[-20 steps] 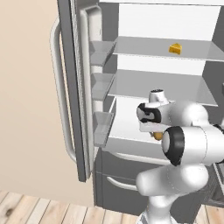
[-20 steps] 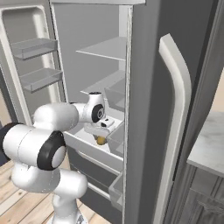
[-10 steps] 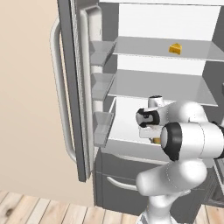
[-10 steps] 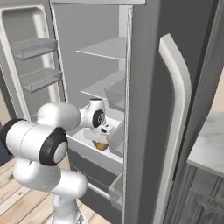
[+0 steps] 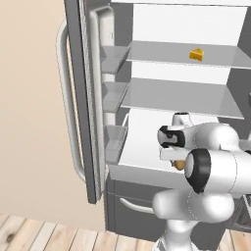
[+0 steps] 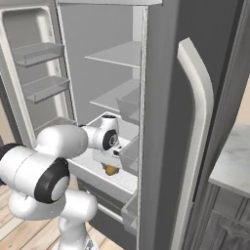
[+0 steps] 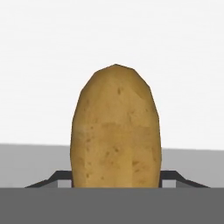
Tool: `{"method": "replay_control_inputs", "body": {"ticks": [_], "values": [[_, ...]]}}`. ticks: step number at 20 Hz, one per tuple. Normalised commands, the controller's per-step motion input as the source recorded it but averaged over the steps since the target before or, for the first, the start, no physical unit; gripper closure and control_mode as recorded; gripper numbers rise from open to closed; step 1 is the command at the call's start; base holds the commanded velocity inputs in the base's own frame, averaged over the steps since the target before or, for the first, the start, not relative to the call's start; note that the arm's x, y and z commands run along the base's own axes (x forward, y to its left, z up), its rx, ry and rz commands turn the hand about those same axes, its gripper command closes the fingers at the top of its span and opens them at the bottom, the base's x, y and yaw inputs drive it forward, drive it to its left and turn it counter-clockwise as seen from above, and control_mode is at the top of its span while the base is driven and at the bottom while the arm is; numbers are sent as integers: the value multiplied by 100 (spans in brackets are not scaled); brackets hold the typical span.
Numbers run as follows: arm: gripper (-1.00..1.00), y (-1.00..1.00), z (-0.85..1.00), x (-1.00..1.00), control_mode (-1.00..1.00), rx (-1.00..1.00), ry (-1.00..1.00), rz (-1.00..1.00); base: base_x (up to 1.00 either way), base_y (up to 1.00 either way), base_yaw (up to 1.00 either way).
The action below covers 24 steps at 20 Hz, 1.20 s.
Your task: Place the potato and eggplant inside the fridge drawer. Close the drawer after placing the vegetables.
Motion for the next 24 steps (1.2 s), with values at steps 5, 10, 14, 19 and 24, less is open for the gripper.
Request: {"method": "replay_control_inputs", "body": {"ticks": [5,10,14,19,24], "values": [[100,-11,-43,16,-100,2,2,1,0,0,0],[100,0,-80,0,-100,1,11,0,0,0,0],[-100,0,-49,-4,-100,0,0,0,0,0,0],[-100,0,0,0,-100,2,-5,0,0,0,0],[-100,0,72,0,-100,0,-23,0,0,0,0]]}}
